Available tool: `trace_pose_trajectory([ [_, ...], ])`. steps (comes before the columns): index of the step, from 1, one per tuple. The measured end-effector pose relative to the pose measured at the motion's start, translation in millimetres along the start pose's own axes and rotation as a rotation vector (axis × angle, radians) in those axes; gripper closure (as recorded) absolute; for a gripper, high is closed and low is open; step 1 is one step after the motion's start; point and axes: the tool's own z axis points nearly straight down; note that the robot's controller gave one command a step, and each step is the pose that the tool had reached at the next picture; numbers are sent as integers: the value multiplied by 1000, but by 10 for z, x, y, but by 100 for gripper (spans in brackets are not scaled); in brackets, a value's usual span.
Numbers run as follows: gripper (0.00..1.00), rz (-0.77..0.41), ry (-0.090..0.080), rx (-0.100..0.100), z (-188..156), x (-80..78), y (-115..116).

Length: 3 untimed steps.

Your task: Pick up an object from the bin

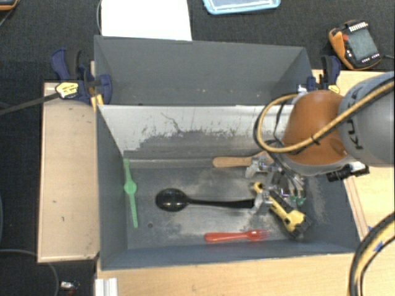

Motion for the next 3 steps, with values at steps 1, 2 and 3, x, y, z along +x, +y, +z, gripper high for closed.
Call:
trace_pose_trajectory([
  [1, 0, 44, 6, 6, 214, 17, -185],
  [2, 100, 269, 13, 1, 448, -191, -686],
  [3, 100, 269, 13, 1, 449, -191, -685],
])
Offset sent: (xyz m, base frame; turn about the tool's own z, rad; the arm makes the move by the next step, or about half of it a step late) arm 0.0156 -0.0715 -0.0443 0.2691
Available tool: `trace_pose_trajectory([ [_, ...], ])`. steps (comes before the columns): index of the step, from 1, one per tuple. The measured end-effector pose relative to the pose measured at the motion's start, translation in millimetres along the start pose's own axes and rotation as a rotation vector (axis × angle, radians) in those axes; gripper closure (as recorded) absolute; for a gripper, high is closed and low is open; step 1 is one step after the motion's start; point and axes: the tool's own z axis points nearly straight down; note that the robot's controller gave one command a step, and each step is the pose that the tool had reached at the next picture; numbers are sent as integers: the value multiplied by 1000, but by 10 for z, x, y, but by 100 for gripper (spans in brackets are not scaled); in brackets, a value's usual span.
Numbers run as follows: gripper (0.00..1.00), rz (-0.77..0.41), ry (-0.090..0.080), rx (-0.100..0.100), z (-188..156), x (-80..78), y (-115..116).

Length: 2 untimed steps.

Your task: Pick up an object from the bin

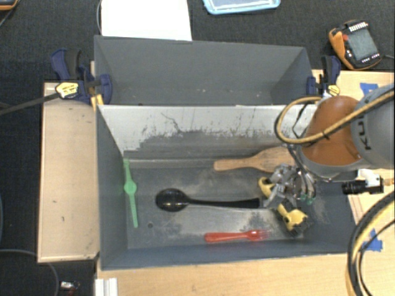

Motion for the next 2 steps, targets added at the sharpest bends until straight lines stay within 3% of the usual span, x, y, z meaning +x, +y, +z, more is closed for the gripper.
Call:
trace_pose_trajectory([
  [1, 100, -41, 3, -1, 5, -29, -7],
  [2, 100, -354, 19, -17, -179, -133, -36],
])
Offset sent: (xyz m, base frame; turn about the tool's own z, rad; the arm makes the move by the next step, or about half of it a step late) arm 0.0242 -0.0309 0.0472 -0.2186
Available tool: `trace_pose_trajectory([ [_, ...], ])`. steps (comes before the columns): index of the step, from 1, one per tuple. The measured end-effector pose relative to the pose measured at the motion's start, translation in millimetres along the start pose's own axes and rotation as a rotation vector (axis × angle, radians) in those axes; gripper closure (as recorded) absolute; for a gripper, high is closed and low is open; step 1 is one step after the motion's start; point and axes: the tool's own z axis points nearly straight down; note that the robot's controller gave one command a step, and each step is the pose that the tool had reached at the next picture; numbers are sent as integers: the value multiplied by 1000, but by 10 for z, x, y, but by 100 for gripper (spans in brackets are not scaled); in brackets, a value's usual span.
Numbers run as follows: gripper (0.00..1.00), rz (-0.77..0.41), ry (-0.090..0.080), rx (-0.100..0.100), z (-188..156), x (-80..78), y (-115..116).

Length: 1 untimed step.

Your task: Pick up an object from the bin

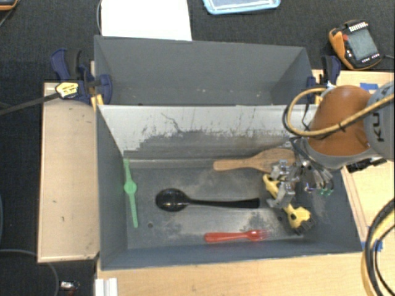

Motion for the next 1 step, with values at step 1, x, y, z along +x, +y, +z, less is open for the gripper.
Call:
trace_pose_trajectory([
  [1, 100, -54, 14, -7, 102, -175, -25],
])
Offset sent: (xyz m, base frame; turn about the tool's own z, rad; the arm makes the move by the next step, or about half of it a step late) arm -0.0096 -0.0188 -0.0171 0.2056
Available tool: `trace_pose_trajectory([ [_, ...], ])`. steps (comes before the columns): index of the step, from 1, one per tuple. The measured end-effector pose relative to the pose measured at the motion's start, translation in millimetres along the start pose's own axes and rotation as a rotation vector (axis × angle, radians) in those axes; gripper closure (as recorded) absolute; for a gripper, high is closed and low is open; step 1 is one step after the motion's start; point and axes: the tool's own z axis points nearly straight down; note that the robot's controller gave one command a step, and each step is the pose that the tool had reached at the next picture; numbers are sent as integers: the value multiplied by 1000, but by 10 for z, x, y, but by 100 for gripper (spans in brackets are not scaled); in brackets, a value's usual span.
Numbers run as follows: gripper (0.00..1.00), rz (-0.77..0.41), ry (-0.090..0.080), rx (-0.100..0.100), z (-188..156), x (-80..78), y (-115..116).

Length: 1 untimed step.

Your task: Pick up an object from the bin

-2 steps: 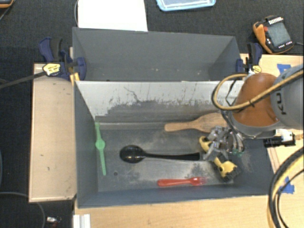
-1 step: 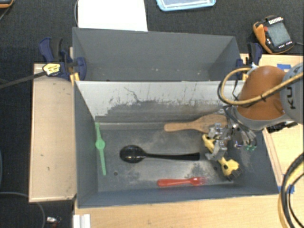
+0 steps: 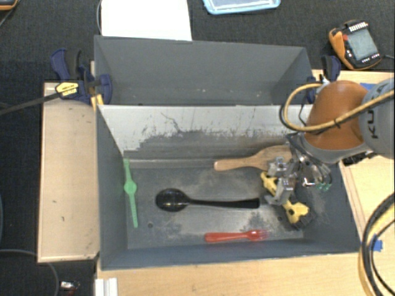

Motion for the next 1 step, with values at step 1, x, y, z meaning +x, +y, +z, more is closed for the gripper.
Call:
trace_pose_trajectory([
  [1, 100, 24, -17, -10, 27, 104, 15],
])
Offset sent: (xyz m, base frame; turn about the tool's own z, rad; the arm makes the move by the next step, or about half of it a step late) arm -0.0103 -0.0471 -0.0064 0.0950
